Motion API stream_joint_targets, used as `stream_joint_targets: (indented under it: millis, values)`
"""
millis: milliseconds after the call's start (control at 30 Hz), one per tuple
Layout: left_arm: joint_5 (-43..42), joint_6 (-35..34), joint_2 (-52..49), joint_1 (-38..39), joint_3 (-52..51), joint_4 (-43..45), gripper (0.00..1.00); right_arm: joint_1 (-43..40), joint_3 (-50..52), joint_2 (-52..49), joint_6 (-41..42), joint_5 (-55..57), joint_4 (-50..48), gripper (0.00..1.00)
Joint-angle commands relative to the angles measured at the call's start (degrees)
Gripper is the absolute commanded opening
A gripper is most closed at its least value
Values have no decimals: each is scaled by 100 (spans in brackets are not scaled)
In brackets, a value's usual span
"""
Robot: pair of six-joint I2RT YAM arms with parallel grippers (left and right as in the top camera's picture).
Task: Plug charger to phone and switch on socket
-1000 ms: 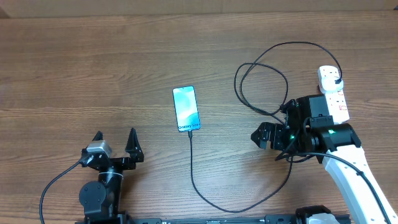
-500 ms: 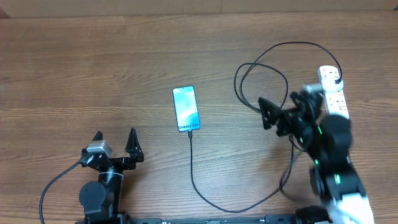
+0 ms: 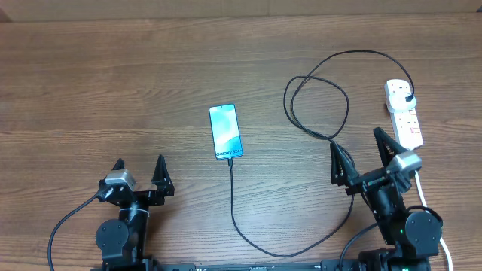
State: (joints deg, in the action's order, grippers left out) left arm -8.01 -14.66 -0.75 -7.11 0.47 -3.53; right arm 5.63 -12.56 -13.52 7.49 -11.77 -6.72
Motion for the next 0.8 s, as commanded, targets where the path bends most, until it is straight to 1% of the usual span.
stream_joint_targets:
  millis: [0, 300, 467, 633, 767]
  values:
    - [-83, -59, 50, 37, -20, -11, 99, -52, 260, 365, 11, 72, 15, 100]
    - [-83, -59, 50, 37, -20, -13, 99, -52, 1137, 1311, 15, 63, 15, 100]
    - [-83, -59, 50, 37, -20, -11, 100, -57, 1213, 1338, 144, 127, 310, 100]
    - [-83, -59, 50, 37, -20, -11, 99, -57, 1213, 1338, 146, 125, 1064, 100]
    - [-83, -59, 50, 37, -20, -11, 100, -57, 1213, 1338, 144, 127, 1071, 100]
